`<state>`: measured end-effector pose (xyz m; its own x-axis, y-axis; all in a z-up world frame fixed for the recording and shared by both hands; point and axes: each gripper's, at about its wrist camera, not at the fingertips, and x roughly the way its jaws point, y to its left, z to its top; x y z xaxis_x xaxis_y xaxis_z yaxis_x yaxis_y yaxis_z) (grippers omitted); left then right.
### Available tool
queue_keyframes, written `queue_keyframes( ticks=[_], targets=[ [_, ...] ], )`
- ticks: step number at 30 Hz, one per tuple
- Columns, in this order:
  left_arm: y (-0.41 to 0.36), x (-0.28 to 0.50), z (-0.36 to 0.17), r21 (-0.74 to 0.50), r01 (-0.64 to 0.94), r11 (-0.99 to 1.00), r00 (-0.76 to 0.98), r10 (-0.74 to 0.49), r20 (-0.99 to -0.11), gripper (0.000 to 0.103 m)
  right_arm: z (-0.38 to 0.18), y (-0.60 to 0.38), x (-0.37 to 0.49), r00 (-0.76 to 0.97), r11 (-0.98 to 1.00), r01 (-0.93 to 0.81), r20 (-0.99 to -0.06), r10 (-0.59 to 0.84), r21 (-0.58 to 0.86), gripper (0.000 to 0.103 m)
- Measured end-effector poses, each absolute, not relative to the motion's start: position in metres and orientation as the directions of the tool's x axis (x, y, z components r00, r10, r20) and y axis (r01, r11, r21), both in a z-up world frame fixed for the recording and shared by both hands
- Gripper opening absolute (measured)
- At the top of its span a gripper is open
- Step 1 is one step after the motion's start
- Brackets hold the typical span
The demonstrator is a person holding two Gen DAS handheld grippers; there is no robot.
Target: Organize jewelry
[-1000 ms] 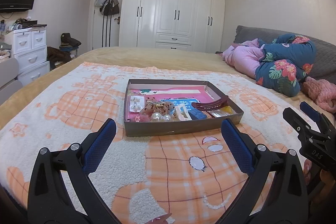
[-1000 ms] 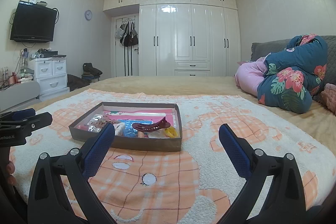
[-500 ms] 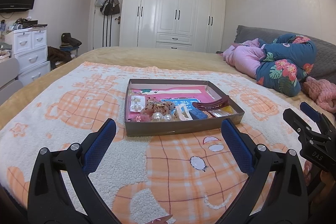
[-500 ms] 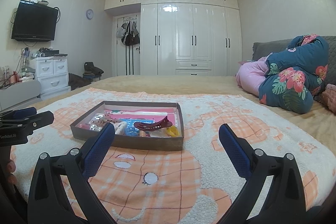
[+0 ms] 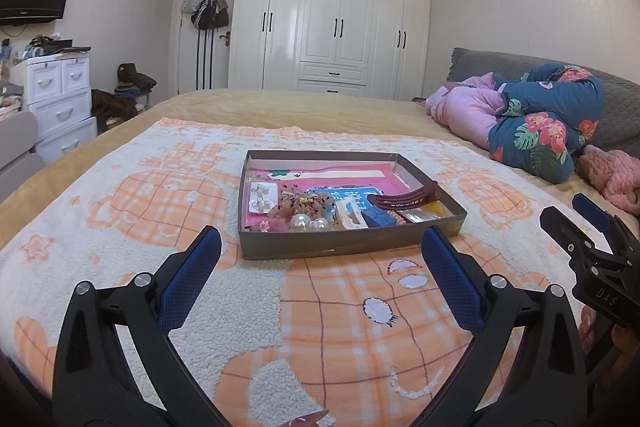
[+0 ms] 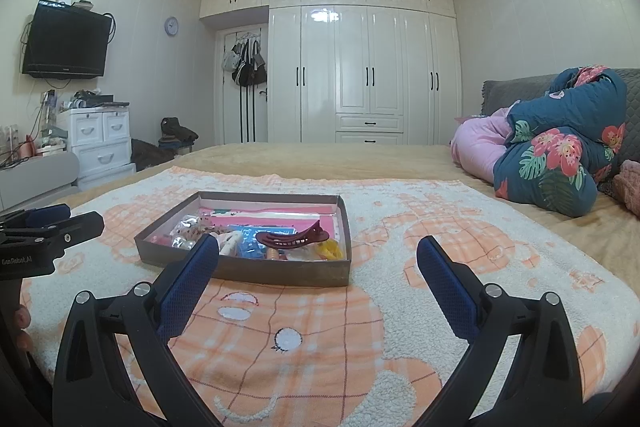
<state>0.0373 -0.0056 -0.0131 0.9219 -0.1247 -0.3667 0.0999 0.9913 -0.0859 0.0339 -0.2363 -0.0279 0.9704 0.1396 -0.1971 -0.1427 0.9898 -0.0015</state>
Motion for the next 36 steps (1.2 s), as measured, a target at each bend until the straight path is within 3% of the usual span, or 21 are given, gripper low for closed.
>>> queue_keyframes(
  ticks=[36],
  targets=[
    [-0.0075,0.0391,-0.0129,-0.079,0.095,0.992,0.923,-0.117,-0.366,0.092,-0.0283,-0.2357,0.0350,0.970,0.990,-0.144,-0.199,0.141,-0.001,0.097]
  ],
)
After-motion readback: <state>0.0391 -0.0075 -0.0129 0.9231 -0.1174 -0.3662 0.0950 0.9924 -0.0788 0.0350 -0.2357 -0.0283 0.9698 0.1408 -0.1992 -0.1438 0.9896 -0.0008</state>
